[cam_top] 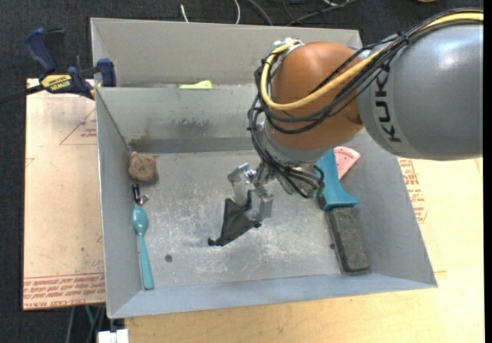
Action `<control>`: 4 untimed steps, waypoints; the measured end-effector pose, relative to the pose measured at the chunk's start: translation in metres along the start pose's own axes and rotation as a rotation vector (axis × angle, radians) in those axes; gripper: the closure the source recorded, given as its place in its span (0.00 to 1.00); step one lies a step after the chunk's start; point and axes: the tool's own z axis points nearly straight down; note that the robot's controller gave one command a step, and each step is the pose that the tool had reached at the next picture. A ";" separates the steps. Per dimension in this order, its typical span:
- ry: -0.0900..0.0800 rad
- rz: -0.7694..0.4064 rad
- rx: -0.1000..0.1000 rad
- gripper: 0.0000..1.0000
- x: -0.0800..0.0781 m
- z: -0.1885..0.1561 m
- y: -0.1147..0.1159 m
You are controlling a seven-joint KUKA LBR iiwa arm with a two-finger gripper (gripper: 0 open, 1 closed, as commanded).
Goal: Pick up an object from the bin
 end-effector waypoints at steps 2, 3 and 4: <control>0.006 -0.380 -0.003 1.00 0.010 0.032 -0.018; 0.003 -0.380 -0.001 1.00 0.002 -0.024 -0.016; -0.001 -0.593 0.002 1.00 -0.006 0.058 -0.030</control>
Offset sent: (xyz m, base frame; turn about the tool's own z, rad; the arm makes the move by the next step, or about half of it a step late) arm -0.0023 -0.0211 0.2142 -0.0726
